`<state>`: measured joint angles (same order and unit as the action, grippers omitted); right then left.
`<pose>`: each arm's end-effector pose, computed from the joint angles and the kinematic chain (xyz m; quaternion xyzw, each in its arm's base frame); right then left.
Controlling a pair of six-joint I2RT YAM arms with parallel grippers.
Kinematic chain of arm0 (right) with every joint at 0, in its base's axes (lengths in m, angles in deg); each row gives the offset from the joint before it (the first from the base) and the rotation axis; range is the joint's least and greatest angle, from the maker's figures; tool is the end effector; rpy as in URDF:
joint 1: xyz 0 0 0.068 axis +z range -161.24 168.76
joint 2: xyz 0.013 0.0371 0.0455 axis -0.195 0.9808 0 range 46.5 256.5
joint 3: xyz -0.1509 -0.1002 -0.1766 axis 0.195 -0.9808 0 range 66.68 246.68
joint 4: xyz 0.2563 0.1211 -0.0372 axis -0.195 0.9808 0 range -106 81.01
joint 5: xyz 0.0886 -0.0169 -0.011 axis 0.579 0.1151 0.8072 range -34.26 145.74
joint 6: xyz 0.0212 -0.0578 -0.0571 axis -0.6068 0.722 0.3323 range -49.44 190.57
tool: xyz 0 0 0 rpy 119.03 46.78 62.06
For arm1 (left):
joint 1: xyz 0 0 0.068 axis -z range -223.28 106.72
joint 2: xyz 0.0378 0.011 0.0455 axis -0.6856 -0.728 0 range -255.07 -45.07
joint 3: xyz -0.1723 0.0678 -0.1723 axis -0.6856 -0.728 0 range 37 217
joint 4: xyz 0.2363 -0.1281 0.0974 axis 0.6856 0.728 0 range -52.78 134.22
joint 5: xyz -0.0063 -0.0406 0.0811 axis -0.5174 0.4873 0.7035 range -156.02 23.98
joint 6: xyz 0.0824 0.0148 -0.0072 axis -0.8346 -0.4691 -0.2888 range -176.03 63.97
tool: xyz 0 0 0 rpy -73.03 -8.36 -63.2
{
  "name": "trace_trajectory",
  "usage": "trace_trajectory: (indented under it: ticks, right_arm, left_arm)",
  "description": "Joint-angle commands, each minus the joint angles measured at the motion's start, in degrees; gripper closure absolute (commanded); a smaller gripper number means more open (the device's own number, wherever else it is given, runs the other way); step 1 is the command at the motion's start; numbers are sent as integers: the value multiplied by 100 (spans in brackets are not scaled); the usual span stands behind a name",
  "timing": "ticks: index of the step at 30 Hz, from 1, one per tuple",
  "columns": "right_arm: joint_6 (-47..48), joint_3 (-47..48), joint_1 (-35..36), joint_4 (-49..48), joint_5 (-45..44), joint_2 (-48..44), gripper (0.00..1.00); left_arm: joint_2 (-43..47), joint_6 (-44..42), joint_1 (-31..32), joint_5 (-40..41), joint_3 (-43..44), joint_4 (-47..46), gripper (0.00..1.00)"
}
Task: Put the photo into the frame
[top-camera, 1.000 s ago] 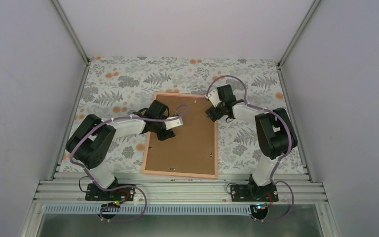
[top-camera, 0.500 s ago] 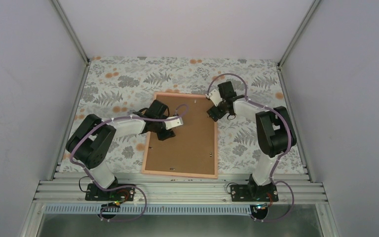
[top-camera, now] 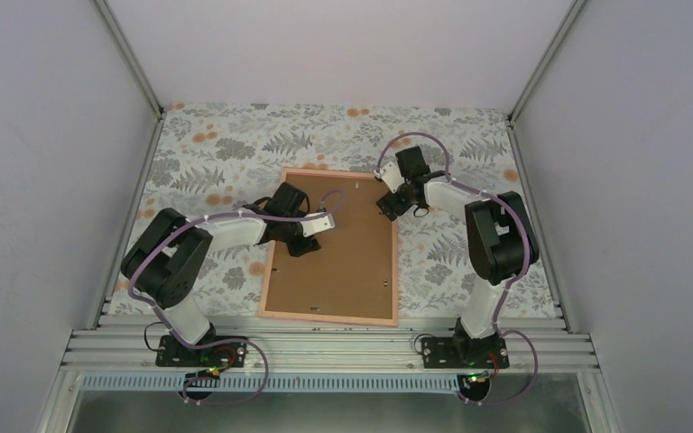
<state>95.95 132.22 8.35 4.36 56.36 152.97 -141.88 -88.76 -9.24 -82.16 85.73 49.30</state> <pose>0.3802 0.1361 0.0853 -0.3718 0.8946 -0.0073 0.2479 0.2757 -0.2110 0.0681 0.5567 0.7789 -0.1386 0.2534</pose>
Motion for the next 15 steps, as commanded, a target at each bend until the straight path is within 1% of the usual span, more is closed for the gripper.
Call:
trace_trajectory:
  ticks: [1, 6, 11, 15]
  right_arm:
    - [171, -174, 136, 545, 37, 78, 3]
    - [242, -215, 185, 789, 112, 73, 3]
    - [292, -282, 193, 818, 51, 119, 3]
    - [100, 50, 202, 994, 336, 259, 3]
  left_arm:
    - [-281, -22, 41, 82, -24, 56, 49]
    - [-302, -14, 41, 80, 18, 66, 49]
    - [-307, -1, 45, 92, -8, 67, 49]
    - [-335, 17, 43, 75, -14, 42, 49]
